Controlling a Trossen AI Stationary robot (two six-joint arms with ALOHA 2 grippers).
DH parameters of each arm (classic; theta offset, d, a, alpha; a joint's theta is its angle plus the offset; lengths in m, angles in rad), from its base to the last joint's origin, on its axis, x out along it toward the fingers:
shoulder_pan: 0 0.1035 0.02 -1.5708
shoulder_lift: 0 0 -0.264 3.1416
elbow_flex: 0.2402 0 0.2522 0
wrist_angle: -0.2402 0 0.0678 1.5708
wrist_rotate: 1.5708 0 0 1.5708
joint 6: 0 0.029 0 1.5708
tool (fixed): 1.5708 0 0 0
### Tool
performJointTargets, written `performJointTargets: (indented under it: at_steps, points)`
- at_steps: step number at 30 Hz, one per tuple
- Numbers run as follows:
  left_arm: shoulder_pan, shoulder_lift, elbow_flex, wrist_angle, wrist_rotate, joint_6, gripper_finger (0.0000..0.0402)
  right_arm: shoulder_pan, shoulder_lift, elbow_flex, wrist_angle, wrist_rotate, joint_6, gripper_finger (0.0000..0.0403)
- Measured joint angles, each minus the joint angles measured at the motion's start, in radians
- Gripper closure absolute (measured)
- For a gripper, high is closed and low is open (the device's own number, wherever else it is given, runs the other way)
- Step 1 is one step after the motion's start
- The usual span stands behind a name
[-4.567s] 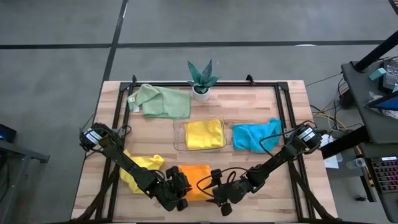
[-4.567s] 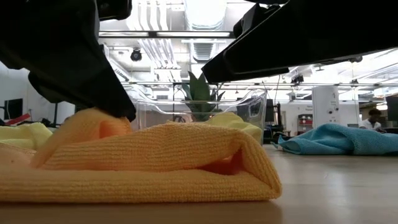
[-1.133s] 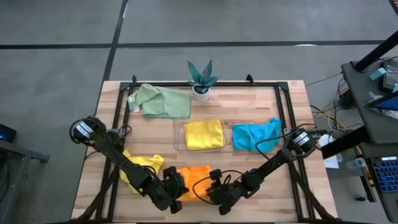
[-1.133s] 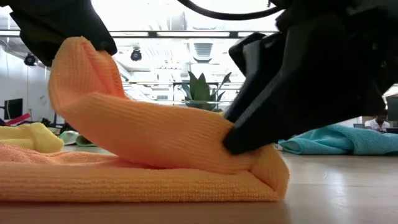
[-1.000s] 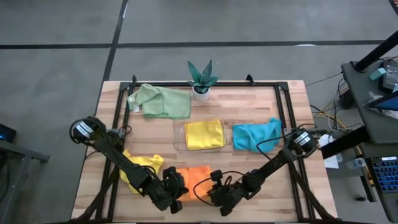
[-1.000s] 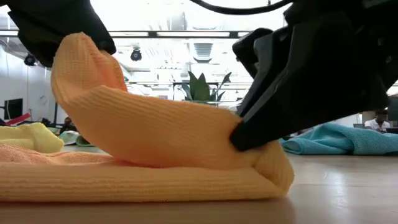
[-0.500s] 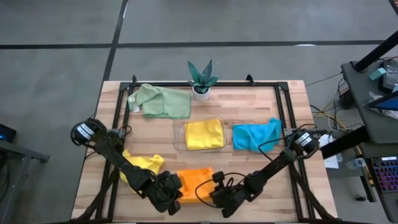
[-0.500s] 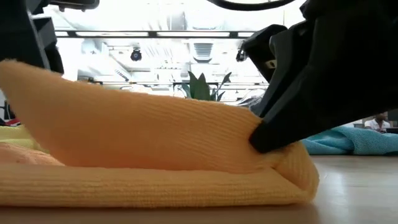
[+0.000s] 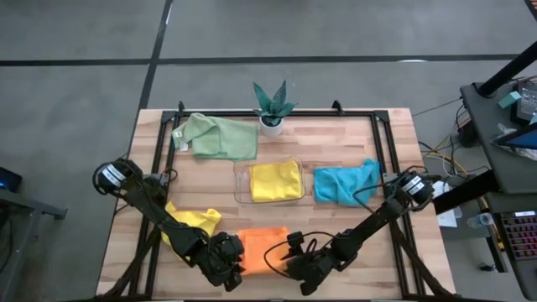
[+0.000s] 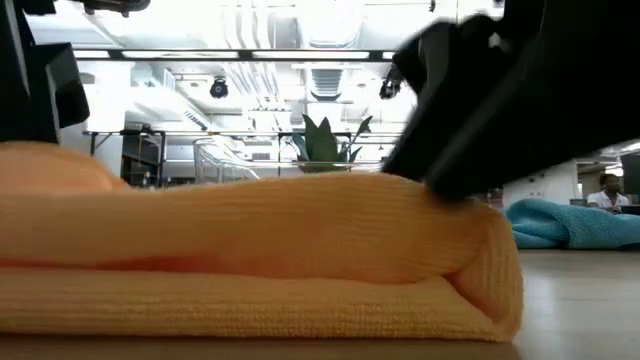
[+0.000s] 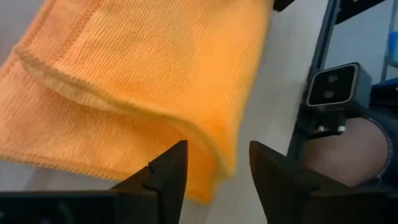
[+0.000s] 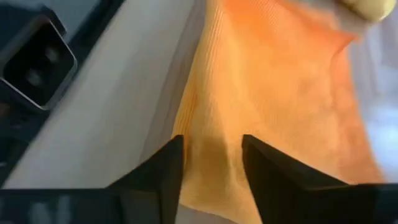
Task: Fold microfiber towels
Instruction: Fold the orange microfiber towel
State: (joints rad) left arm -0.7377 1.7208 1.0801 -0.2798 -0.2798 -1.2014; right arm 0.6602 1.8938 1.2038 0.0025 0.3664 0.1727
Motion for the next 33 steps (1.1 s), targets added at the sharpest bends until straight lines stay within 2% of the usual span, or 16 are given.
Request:
performJointTargets:
  at_steps: [6, 13, 17, 22, 27, 33]
  points:
    - [0.015, -0.003, 0.000, -0.001, 0.000, -0.027, 0.0242, 0.004, -0.063, -0.001, -0.069, 0.000, -0.048, 0.0200]
    - [0.067, -0.003, 0.001, -0.063, -0.015, -0.079, 0.0242, -0.012, -0.144, -0.041, -0.097, 0.047, -0.195, 0.0193]
    - [0.103, 0.012, 0.000, -0.107, -0.023, -0.080, 0.0242, -0.051, -0.196, -0.068, -0.086, 0.080, -0.191, 0.0193]
    - [0.143, 0.029, -0.003, -0.189, -0.025, -0.103, 0.0242, -0.077, -0.247, -0.158, 0.026, 0.080, -0.173, 0.0193]
    - [0.163, 0.040, -0.005, -0.184, -0.025, -0.103, 0.0242, -0.092, -0.264, -0.245, 0.157, 0.079, -0.173, 0.0193]
    - [0.177, 0.055, -0.008, -0.174, -0.029, -0.104, 0.0242, -0.097, -0.262, -0.279, 0.206, 0.079, -0.174, 0.0193]
